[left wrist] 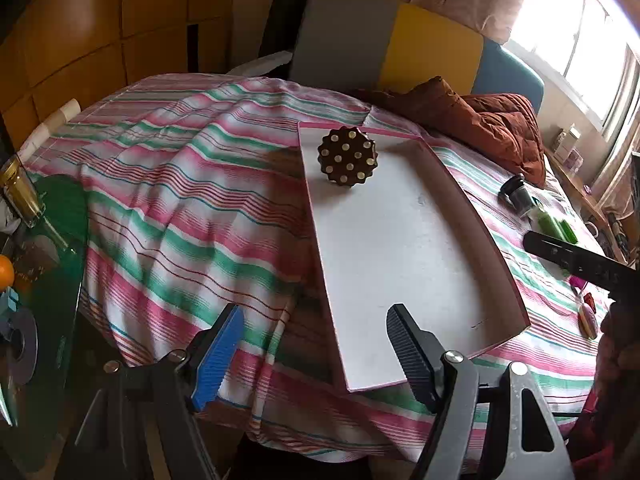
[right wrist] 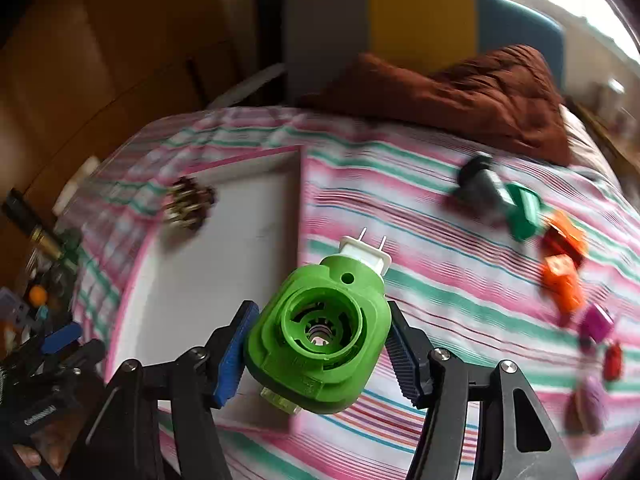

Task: Organize rigid objects
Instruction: 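Withdraw left tool from the tray while right tool carries the green part toward the tray, then set the green part in the tray beside the massager and open right tool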

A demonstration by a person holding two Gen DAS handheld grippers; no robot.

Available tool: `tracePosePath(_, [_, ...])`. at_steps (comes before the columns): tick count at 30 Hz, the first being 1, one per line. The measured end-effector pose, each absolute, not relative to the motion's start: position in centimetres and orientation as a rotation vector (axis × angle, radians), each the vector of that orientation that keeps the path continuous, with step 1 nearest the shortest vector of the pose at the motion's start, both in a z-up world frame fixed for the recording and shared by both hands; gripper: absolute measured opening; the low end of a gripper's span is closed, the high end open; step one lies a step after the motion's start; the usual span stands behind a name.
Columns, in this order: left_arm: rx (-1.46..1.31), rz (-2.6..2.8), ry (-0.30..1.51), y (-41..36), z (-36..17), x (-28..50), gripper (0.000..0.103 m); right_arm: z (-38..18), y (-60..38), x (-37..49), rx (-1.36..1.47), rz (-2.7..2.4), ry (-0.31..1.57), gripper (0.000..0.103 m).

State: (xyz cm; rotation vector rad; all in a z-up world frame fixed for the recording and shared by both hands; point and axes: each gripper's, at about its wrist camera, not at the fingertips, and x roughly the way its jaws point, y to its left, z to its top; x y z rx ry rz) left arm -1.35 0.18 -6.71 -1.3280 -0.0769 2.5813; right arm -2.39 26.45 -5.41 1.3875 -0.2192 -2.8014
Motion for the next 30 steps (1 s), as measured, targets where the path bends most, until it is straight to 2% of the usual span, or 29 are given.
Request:
tracePosePath(6, [-1.327, 2.598, -0.083, -0.3, -6.8, -1.2, 0.075, -6.3, 21.0, -4.6, 1.365, -2.672, -0.047, 0.063])
tracePosePath(13, [-1.335, 2.608, -0.082, -0.7, -7.0, -1.5, 0.075, -7.4, 17.0, -8.8, 1.362, -2.504, -0.033, 0.063])
tracePosePath(15, [-1.343, 2.610, -0.083, -0.8, -7.0, -1.6, 0.075, -7.9, 15.5, -10.0, 1.364, -2.490, 0.024, 0.063])
tracePosePath(23, [-1.379, 2.608, -0.115, -1.4, -7.5, -2.0, 0.075, -10.8, 13.1, -12.8, 1.438, -2.399, -0.020, 0.063])
tracePosePath(26, [-1.373, 2.617, -0.109, -1.5, -7.5, -1.9, 0.075, -9.9, 14.3, -11.8, 1.405, -2.425, -0.079, 0.073])
tracePosePath(30, [-1.367, 2.622, -0.110, -1.4, -7.2, -1.9, 0.075, -8.5, 16.0, -10.3, 1.361, -2.463, -0.154, 0.078])
